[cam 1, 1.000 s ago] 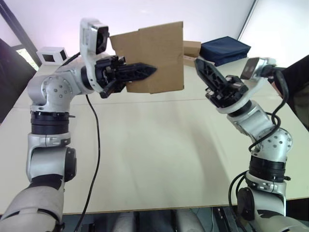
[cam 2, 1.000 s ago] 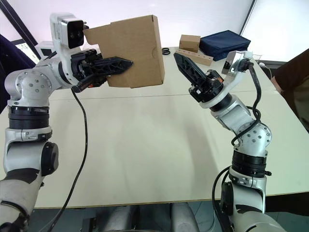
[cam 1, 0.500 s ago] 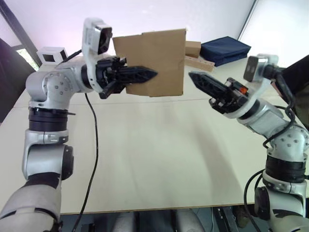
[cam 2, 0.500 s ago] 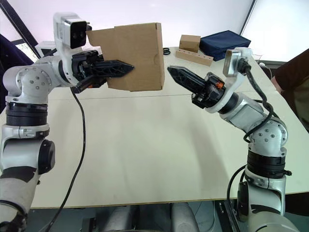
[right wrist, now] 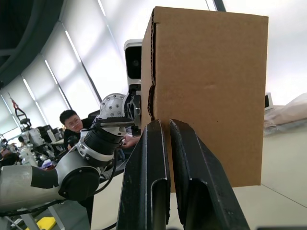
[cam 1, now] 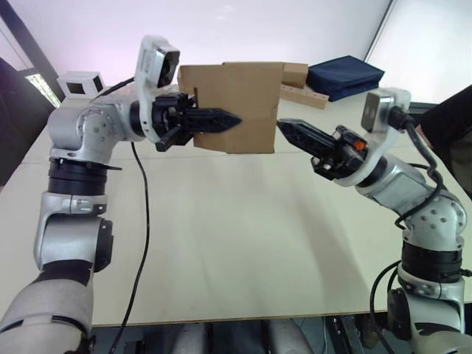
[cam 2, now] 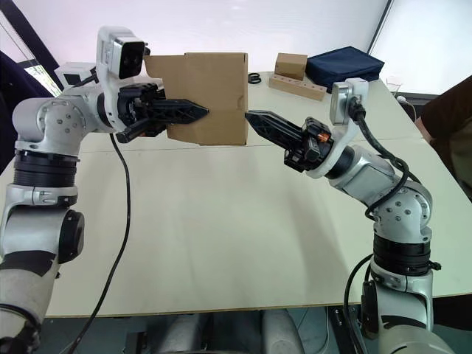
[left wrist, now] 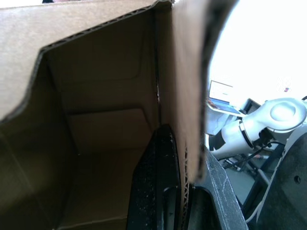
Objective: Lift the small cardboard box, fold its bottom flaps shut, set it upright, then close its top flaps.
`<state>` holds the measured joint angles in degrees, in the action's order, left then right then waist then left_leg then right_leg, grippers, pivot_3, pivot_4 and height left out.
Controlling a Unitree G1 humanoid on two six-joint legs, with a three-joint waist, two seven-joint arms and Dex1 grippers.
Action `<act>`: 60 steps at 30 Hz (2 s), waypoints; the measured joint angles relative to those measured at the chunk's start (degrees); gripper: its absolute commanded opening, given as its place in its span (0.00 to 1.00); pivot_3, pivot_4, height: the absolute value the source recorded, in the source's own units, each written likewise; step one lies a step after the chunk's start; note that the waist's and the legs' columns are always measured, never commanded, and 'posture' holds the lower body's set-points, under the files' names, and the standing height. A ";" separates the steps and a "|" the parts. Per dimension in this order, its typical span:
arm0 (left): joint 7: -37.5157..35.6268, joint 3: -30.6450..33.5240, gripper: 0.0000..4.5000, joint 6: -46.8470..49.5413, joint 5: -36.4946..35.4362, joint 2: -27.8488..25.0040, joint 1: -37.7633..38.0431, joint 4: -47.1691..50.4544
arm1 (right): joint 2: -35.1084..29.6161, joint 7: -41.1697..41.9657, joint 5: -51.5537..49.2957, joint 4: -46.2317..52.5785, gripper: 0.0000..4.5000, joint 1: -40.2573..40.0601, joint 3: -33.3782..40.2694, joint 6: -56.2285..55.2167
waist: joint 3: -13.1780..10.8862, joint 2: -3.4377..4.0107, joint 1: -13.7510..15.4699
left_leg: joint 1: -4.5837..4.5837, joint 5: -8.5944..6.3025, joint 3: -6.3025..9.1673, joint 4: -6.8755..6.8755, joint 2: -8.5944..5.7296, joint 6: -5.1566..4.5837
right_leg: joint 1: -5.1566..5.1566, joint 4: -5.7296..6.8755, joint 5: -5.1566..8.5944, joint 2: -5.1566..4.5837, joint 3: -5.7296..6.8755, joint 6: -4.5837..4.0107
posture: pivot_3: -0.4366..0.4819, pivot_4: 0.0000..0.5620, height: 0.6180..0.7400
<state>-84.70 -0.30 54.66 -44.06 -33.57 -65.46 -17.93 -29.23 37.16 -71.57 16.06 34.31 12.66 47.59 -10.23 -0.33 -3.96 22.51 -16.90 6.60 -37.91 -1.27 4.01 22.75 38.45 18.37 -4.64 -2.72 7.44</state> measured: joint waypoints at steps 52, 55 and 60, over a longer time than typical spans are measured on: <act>-6.83 -63.63 0.00 13.88 37.71 -2.43 -17.48 23.04 | -8.92 0.24 20.93 13.44 0.05 -25.40 -4.41 -3.07 | -0.10 -0.06 1.52 | 0.03 -0.26 0.03 -0.15 0.00 -0.47 | -0.10 0.01 0.03 0.05 0.01 0.05 | 0.48 0.27 1.00; -5.58 -63.63 0.17 16.29 36.89 -2.94 -16.47 25.04 | -8.62 -0.18 21.34 13.13 0.00 -25.20 -4.42 -3.06 | -0.10 -0.06 1.51 | 0.03 -0.26 0.04 -0.15 0.00 -0.47 | -0.10 0.01 0.03 0.05 0.01 0.05 | 0.48 0.27 1.00; -2.84 -63.46 0.57 22.41 33.76 -2.68 -16.60 26.94 | -8.53 -0.20 21.96 12.11 0.00 -24.85 -4.46 -3.07 | -0.10 -0.06 1.56 | 0.03 -0.26 0.04 -0.16 -0.01 -0.47 | -0.12 0.01 0.03 0.05 0.01 0.05 | 0.48 0.27 1.00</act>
<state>-87.53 -63.76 77.07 -10.30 -36.25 -82.06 9.00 -37.77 36.96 -49.61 28.17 9.46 8.19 44.52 -10.33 -0.39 -2.40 22.55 -17.16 6.64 -38.07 -1.28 3.54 22.63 38.46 18.40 -4.58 -2.71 7.48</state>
